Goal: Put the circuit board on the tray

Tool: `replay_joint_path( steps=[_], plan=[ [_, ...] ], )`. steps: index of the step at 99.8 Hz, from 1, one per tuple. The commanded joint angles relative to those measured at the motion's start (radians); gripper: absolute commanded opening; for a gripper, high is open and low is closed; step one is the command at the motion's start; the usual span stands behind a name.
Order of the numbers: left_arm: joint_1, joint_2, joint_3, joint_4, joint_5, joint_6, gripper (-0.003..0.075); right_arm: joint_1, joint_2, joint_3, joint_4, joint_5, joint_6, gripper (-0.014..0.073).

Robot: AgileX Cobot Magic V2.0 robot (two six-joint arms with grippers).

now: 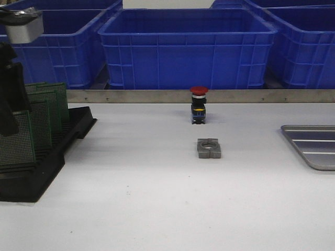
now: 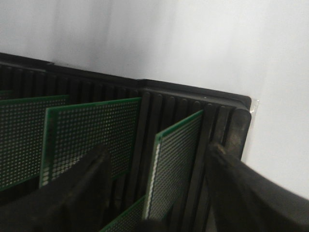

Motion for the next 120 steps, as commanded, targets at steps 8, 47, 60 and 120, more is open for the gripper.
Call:
replay_joint_path(
  steps=[8,47,60,120],
  plan=[
    [-0.006,-0.018,-0.029,-0.026,-0.006,-0.001,0.0317,-0.001,-0.025,-0.012,-0.008,-0.066,-0.001,-0.0061],
    [-0.006,-0.02,-0.052,-0.026,0.082,-0.001,-0.002,-0.001,-0.025,-0.012,-0.008,-0.066,-0.001,-0.0061],
    [-0.006,-0.022,-0.16,-0.048,0.266,-0.001,-0.002,-0.001,-0.025,-0.012,-0.008,-0.066,-0.001,-0.0061],
    [-0.171,-0.034,-0.224,-0.699,0.282,-0.03,-0.002,-0.001,-0.025,-0.012,-0.008,-0.066,-0.001,-0.0061]
  ],
)
